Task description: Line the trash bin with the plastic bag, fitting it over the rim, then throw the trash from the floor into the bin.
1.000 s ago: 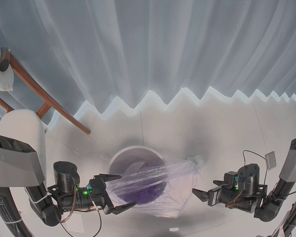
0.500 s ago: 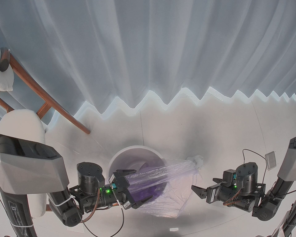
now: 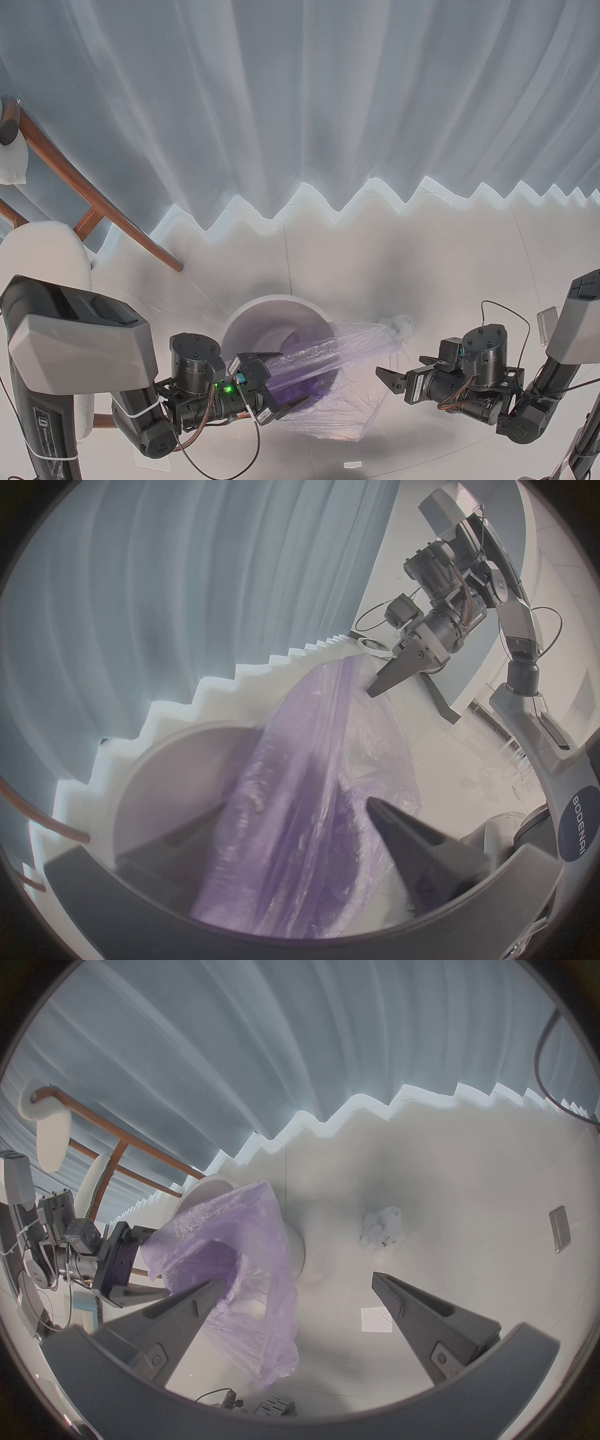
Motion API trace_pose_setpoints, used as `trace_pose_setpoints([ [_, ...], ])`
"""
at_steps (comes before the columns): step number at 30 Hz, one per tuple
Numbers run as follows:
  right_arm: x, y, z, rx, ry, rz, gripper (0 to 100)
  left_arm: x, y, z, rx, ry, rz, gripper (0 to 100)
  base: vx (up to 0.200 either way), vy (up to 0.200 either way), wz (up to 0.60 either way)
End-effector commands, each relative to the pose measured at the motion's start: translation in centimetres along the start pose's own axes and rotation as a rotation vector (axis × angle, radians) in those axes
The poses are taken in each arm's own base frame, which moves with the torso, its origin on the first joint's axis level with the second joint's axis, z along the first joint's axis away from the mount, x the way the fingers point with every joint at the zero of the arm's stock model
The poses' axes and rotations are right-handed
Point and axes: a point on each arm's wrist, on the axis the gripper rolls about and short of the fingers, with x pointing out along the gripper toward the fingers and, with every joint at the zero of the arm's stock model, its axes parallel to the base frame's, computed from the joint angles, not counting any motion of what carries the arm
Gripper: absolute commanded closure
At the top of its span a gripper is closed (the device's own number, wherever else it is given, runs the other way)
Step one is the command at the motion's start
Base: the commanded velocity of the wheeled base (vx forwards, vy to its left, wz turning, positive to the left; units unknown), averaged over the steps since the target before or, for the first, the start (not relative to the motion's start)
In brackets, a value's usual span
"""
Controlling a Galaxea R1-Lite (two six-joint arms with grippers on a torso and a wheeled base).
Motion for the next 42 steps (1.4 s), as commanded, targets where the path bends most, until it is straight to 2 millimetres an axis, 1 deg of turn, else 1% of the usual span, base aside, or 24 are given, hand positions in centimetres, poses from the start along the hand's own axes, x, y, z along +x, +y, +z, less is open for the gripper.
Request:
trace_pose_setpoints([
  [1, 0.3, 0.0, -0.2, -0.001, 0.008, 0.0, 0, 0.3, 0.1, -0.6, -0.017, 0.017, 0.001, 100, 0.0, 0.0, 0.0],
  [5, 0.9, 0.2, -0.1, 0.012, 0.002, 0.002, 0, 0.9, 0.7, -0.1, -0.029, 0.001, 0.054, 100, 0.0, 0.0, 0.0],
  [11, 1.9, 0.2, 0.2, 0.01, -0.011, 0.001, 0, 0.7, 0.9, 0.4, -0.069, -0.019, 0.059, 100, 0.0, 0.0, 0.0],
  [13, 1.9, 0.2, 0.3, 0.012, -0.015, 0.003, 0, 0.5, 1.2, 0.5, -0.069, -0.024, 0.068, 100, 0.0, 0.0, 0.0],
  [15, 1.7, 0.2, 0.3, 0.01, -0.016, 0.004, 0, -0.1, 2.1, 0.9, -0.073, -0.04, 0.101, 100, 0.0, 0.0, 0.0],
  [20, 0.9, 0.3, 0.8, 0.012, -0.038, 0.012, 0, -1.1, 3.8, 1.2, -0.078, -0.059, 0.157, 100, 0.0, 0.0, 0.0],
  [24, 1.1, -0.2, 1.0, 0.027, -0.04, -0.006, 0, -2.0, 4.6, 1.6, -0.085, -0.075, 0.19, 100, 0.0, 0.0, 0.0],
  [27, 2.0, 0.0, 1.6, 0.03, -0.063, 0.002, 0, -2.6, 5.1, 1.8, -0.086, -0.082, 0.207, 100, 0.0, 0.0, 0.0],
  [32, 3.3, 0.7, 2.1, 0.023, -0.086, 0.024, 0, -2.9, 5.5, 1.7, -0.09, -0.082, 0.223, 100, 0.0, 0.0, 0.0],
  [33, 3.8, 1.1, 2.4, 0.02, -0.096, 0.037, 0, -2.9, 5.6, 1.7, -0.088, -0.087, 0.227, 100, 0.0, 0.0, 0.0],
  [35, 4.1, 1.5, 2.6, 0.018, -0.107, 0.048, 0, -2.9, 5.7, 1.8, -0.087, -0.09, 0.231, 100, 0.0, 0.0, 0.0],
  [36, 4.6, 1.9, 3.0, 0.018, -0.125, 0.063, 0, -3.2, 6.1, 1.8, -0.09, -0.099, 0.244, 100, 0.0, 0.0, 0.0],
  [37, 5.0, 2.1, 3.3, 0.019, -0.137, 0.072, 100, -3.3, 6.3, 1.8, -0.091, -0.101, 0.246, 100, 0.0, 0.0, 0.0],
  [38, 5.0, 2.1, 3.3, 0.019, -0.137, 0.072, 100, -3.3, 6.3, 1.8, -0.091, -0.101, 0.246, 100, 0.0, 0.0, 0.0],
  [39, 5.6, 2.4, 3.8, 0.02, -0.153, 0.088, 100, -3.6, 6.9, 1.5, -0.096, -0.105, 0.244, 100, 0.0, 0.0, 0.0],
  [40, 5.7, 2.4, 3.8, 0.02, -0.155, 0.091, 100, -3.7, 7.1, 1.4, -0.095, -0.107, 0.244, 100, 0.0, 0.0, 0.0],
  [42, 6.4, 2.7, 4.1, 0.021, -0.165, 0.103, 100, -4.2, 8.0, 1.1, -0.097, -0.123, 0.239, 100, 0.0, 0.0, 0.0],
])
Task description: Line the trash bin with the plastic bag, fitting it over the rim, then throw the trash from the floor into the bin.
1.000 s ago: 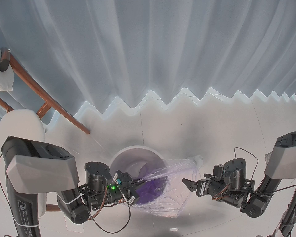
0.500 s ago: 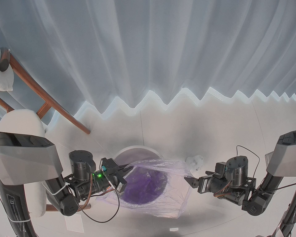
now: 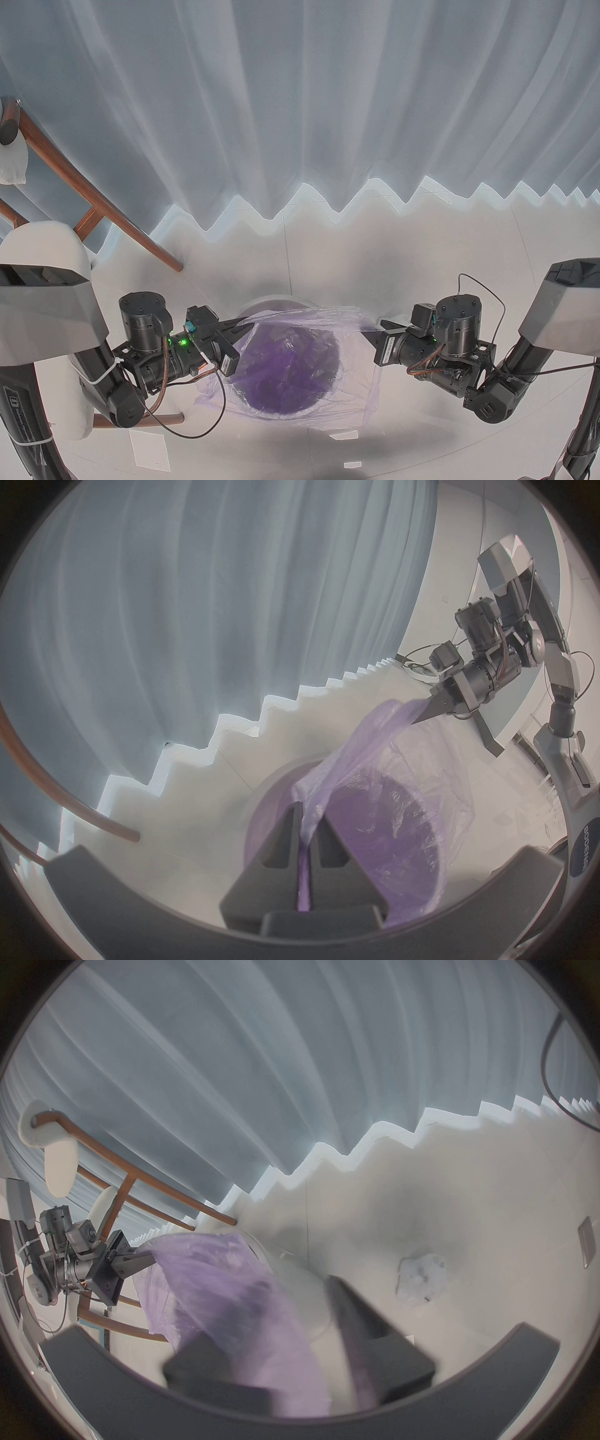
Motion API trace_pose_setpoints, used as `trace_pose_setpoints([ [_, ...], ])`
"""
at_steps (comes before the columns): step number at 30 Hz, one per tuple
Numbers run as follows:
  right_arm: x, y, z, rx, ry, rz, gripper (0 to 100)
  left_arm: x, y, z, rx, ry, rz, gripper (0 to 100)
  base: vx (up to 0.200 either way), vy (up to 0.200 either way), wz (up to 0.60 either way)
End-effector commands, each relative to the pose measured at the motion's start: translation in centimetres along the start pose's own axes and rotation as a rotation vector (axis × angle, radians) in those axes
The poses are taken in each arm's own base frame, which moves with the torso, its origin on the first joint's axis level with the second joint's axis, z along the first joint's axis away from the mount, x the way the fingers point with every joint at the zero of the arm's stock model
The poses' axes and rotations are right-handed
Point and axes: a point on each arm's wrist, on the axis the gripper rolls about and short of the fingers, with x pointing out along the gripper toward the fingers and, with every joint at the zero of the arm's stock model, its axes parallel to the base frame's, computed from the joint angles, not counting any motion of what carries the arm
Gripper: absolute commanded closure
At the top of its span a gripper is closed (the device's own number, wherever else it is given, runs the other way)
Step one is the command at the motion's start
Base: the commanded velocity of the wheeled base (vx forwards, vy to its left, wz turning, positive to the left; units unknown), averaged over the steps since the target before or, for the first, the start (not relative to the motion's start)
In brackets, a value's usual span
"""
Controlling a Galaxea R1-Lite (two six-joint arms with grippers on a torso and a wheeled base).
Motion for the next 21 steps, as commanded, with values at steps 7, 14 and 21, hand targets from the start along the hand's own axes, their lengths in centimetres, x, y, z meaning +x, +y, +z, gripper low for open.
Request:
trace_pose_setpoints([
  [7, 3.1, 0.8, 0.7, 0.002, -0.042, 0.058, 100, -0.3, 3.9, -0.5, -0.01, -0.046, 0.035, 100, 0.0, 0.0, 0.0],
  [14, 4.8, 1.2, 1.5, 0.005, -0.071, 0.079, 100, 0.5, 3.7, -1.0, -0.063, -0.032, 0.023, 100, 0.0, 0.0, 0.0],
  [21, 6.7, 1.5, 3.0, 0.008, -0.071, 0.07, 100, 1.8, 4.6, -0.3, -0.075, 0.003, 0.046, 100, 0.0, 0.0, 0.0],
])
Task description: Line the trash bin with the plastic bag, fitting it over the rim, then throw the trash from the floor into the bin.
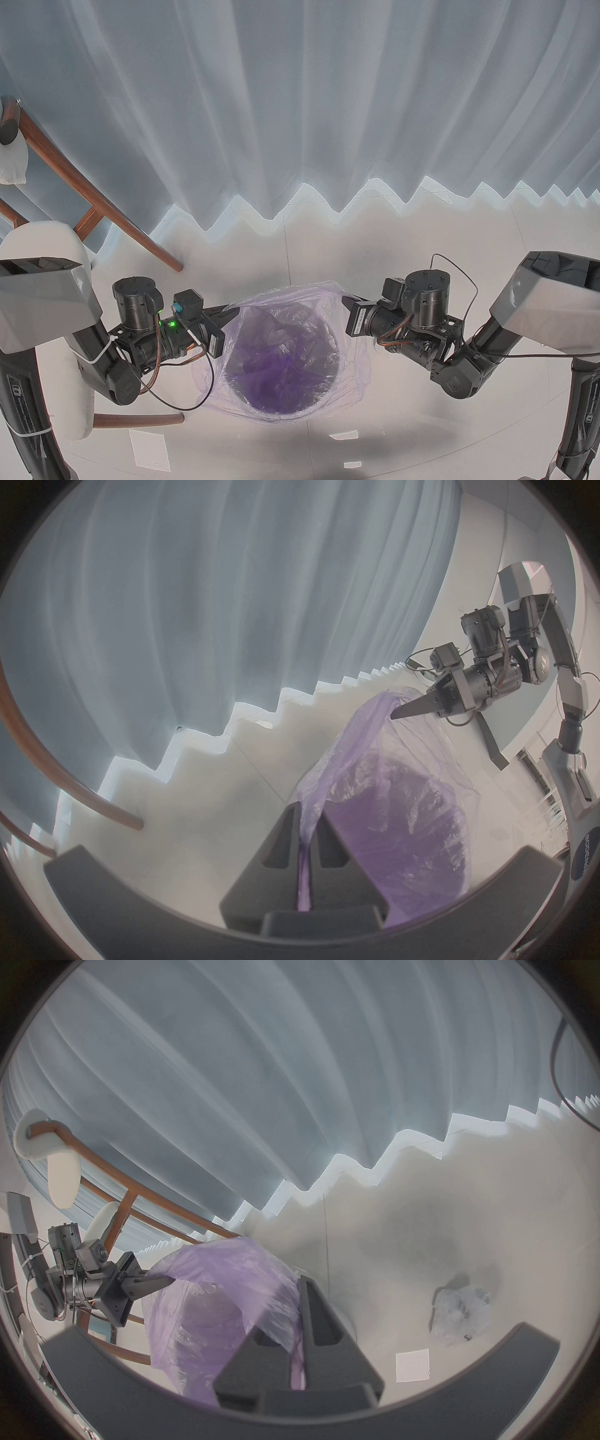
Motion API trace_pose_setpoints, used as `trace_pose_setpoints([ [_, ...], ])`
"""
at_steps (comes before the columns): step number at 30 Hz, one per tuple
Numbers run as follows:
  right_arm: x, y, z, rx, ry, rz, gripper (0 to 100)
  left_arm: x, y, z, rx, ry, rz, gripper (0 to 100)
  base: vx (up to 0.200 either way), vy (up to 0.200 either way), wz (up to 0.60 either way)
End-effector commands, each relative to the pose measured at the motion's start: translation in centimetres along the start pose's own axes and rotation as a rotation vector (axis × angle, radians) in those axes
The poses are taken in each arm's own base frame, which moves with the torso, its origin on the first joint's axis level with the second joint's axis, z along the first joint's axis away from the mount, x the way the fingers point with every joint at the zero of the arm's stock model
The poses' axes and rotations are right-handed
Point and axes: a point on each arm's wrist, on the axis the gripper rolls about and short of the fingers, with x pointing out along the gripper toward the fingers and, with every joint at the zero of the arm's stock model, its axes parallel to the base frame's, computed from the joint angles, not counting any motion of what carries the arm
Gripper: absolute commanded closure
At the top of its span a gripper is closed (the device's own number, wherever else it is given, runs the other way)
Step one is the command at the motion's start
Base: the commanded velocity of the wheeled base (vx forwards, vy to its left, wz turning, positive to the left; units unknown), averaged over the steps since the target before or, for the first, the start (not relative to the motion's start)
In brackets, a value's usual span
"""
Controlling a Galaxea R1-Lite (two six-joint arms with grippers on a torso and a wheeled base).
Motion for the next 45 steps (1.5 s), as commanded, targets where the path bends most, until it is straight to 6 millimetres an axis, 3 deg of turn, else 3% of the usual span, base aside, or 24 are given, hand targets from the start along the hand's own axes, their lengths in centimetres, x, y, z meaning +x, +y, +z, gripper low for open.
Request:
trace_pose_setpoints([
  [1, 1.5, -0.1, 0.7, 0.003, -0.006, -0.007, 100, 1.2, 0.7, 1.0, 0.007, -0.008, 0.03, 100, 0.0, 0.0, 0.0],
  [13, 4.0, -0.7, 1.9, 0.008, 0.016, -0.04, 100, 2.8, 2.3, 1.5, -0.005, 0.037, 0.09, 100, 0.0, 0.0, 0.0],
  [20, 5.3, -1.1, 0.5, 0.008, 0.043, -0.045, 100, 3.6, 3.4, 0.1, -0.017, 0.065, 0.129, 100, 0.0, 0.0, 0.0],
  [32, 5.7, -1.9, -1.2, 0.009, 0.088, -0.065, 100, 3.7, 4.2, -1.7, -0.039, 0.1, 0.147, 100, 0.0, 0.0, 0.0],
  [45, 6.1, -2.5, -2.7, 0.008, 0.123, -0.079, 100, 4.2, 3.8, -3.1, -0.054, 0.13, 0.124, 100, 0.0, 0.0, 0.0],
])
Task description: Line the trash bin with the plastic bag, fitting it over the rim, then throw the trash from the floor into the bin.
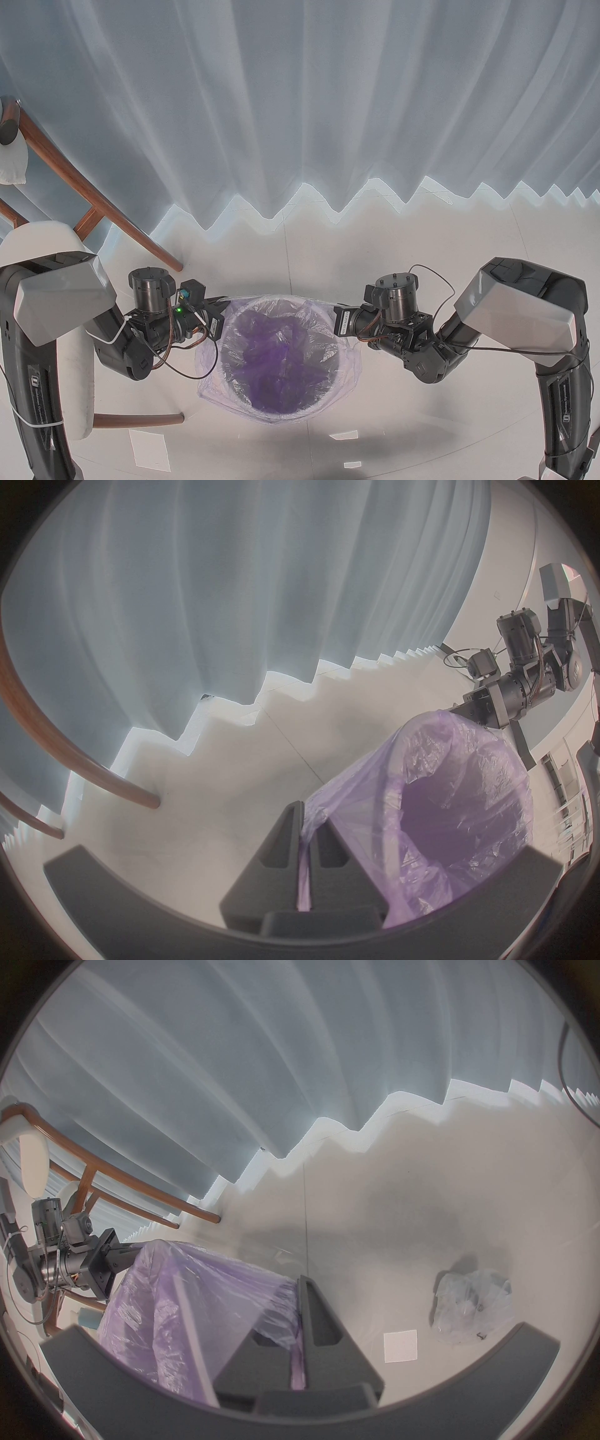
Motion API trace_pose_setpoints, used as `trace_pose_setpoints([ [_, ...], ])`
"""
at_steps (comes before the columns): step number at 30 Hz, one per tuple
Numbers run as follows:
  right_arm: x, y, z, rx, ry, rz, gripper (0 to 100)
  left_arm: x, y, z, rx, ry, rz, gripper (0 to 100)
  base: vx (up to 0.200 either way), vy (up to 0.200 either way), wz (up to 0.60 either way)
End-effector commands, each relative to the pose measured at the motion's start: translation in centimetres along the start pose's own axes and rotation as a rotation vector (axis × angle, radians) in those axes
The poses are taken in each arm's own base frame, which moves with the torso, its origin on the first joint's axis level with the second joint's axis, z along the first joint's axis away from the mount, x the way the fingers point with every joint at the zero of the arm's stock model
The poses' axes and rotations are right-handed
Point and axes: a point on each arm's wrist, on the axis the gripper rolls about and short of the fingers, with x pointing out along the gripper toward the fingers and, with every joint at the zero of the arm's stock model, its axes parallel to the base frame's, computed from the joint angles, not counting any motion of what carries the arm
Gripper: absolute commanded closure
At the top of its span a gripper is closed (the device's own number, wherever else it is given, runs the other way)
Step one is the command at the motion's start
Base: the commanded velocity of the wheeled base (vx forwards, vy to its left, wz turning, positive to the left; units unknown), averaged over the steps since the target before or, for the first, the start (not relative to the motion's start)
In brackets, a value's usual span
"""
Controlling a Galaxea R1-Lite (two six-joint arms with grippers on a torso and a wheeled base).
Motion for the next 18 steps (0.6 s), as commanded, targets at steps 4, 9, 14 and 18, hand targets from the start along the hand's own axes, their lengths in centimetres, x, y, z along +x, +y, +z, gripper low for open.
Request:
trace_pose_setpoints([
  [4, 0.4, -0.2, -0.7, -0.001, 0.017, -0.006, 100, 0.9, 0.0, -1.4, -0.006, 0.007, -0.002, 100, 0.0, 0.0, 0.0],
  [9, 0.3, -0.8, -0.2, 0.008, -0.004, -0.016, 0, 1.1, 0.0, -1.4, -0.027, -0.018, 0.002, 100, 0.0, 0.0, 0.0],
  [14, -1.2, 0.0, 2.3, 0.073, -0.072, 0.013, 0, 0.7, 0.2, -0.4, -0.025, -0.052, 0.012, 100, 0.0, 0.0, 0.0],
  [18, -1.8, 0.0, 2.4, 0.073, -0.073, 0.013, 0, 0.2, 0.2, 0.3, -0.021, -0.068, 0.016, 0, 0.0, 0.0, 0.0],
])
